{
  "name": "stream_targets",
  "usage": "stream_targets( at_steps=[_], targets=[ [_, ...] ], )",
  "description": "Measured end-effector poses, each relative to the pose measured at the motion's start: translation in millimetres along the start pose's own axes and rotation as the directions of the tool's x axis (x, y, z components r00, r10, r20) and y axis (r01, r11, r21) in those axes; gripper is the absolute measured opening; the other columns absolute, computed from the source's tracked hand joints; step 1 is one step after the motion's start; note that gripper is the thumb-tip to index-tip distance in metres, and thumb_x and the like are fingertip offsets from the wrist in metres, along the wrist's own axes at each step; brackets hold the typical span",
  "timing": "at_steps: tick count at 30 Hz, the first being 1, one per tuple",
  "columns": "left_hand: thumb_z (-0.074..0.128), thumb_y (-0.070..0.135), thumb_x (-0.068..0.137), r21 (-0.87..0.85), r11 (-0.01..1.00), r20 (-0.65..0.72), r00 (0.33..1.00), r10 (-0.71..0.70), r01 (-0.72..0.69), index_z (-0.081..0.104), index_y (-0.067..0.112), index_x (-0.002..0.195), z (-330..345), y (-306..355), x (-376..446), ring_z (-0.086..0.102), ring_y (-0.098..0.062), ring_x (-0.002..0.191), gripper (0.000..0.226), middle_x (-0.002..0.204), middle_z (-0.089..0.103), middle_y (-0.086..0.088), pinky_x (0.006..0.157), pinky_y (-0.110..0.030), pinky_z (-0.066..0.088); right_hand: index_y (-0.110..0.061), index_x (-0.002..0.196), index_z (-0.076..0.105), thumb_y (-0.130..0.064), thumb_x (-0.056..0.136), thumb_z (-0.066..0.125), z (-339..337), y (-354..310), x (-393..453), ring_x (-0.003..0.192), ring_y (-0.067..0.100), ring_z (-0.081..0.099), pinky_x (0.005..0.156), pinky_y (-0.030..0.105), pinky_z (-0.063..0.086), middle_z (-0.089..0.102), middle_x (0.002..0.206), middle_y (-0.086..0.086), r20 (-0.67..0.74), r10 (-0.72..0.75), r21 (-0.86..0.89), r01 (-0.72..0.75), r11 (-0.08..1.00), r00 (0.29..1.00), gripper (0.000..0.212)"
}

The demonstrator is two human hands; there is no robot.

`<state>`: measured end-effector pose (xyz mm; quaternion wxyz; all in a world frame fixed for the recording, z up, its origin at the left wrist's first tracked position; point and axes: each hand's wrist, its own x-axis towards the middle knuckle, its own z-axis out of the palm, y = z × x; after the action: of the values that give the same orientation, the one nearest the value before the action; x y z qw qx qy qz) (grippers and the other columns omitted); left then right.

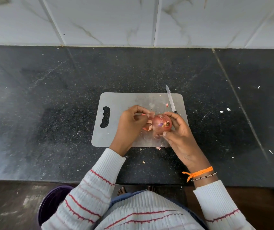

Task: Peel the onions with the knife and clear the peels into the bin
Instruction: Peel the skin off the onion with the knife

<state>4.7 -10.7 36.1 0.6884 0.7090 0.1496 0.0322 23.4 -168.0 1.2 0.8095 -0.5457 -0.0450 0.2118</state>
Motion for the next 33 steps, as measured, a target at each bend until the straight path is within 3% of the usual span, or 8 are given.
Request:
stream_targets(
  at_steps=[3,6,9,12,14,20,27,33],
  targets=[
    [0.053,-0.004,0.085,0.206,0.975,-0.033,0.995,0.090,-0.082,0.065,0.012,0.096,4.0,-4.3,0.8,0.068,-0.033,0.072,0.023,0.088,0.072,-0.010,0.071,-0.048,0.057,-0.016,0.113,0.053,0.007,0.062,0.063,1.5,-2.3,0.7,0.100,0.015,0.061,0.071,0.022,0.055,0.057,0.114,0.004,-0.048,-0.024,-0.070,0.020,0.997,0.999,0.057],
    [0.059,0.010,0.085,0.250,0.965,-0.044,0.995,0.092,-0.078,0.068,0.015,0.099,7.4,-4.1,0.0,0.069,-0.024,0.075,0.017,0.088,0.072,-0.003,0.072,-0.045,0.058,-0.017,0.111,0.054,0.019,0.070,0.063,2.8,-3.3,-0.6,0.100,0.012,0.061,0.078,0.022,0.054,0.059,0.112,0.002,-0.053,-0.048,-0.148,0.040,0.988,0.997,0.056],
    [0.067,0.026,0.083,0.307,0.950,0.027,0.999,0.045,-0.051,0.071,0.014,0.102,8.1,-2.1,-0.6,0.068,-0.010,0.079,0.022,0.088,0.071,0.004,0.077,-0.032,0.058,-0.016,0.111,0.053,0.024,0.074,0.057,6.7,-7.1,-3.7,0.098,0.007,0.063,0.080,0.020,0.052,0.059,0.114,0.004,-0.024,-0.070,-0.210,0.064,0.976,0.997,0.055],
    [0.069,0.020,0.081,0.398,0.913,0.041,0.996,0.080,-0.090,0.072,0.013,0.103,8.0,-0.4,-1.6,0.060,0.003,0.069,0.023,0.083,0.068,0.008,0.065,-0.006,0.048,-0.013,0.113,0.052,0.025,0.073,0.057,9.6,-9.7,-5.6,0.092,0.001,0.063,0.076,0.016,0.051,0.059,0.113,0.004,-0.012,-0.065,-0.245,0.060,0.968,0.998,0.056],
    [0.069,0.017,0.080,0.397,0.914,0.029,0.997,0.078,-0.083,0.073,0.011,0.100,7.6,0.7,-1.3,0.058,0.005,0.064,0.021,0.079,0.068,0.008,0.061,-0.003,0.043,-0.012,0.114,0.052,0.025,0.072,0.058,10.6,-9.8,-6.0,0.092,0.002,0.064,0.077,0.016,0.050,0.059,0.113,0.004,-0.006,-0.065,-0.269,0.061,0.961,0.998,0.056],
    [0.071,0.009,0.075,0.421,0.902,0.026,0.995,0.099,-0.101,0.073,0.008,0.100,6.4,2.0,-2.0,0.057,0.006,0.065,0.025,0.074,0.064,0.010,0.065,-0.001,0.044,-0.016,0.112,0.053,0.016,0.071,0.068,12.0,-7.0,-4.6,0.099,0.005,0.064,0.079,0.016,0.050,0.060,0.115,0.002,-0.004,-0.067,-0.314,0.062,0.947,0.998,0.054],
    [0.071,0.008,0.075,0.509,0.844,0.045,0.984,0.170,-0.169,0.074,0.011,0.099,4.9,0.0,0.3,0.064,-0.007,0.073,0.025,0.082,0.069,0.005,0.072,-0.008,0.048,-0.015,0.114,0.053,0.011,0.070,0.073,11.9,-3.2,-2.7,0.101,0.010,0.064,0.081,0.020,0.052,0.060,0.116,0.002,-0.036,-0.049,-0.329,0.034,0.944,0.998,0.055],
    [0.065,-0.004,0.076,0.446,0.879,0.006,0.983,0.185,-0.169,0.075,0.012,0.093,1.5,-5.1,4.5,0.059,0.006,0.058,0.026,0.075,0.069,0.004,0.064,-0.008,0.050,-0.019,0.111,0.052,0.015,0.072,0.067,9.4,-6.6,-2.9,0.099,0.013,0.063,0.084,0.024,0.053,0.059,0.114,0.001,-0.056,-0.068,-0.263,0.051,0.963,0.996,0.053]
  ],
)
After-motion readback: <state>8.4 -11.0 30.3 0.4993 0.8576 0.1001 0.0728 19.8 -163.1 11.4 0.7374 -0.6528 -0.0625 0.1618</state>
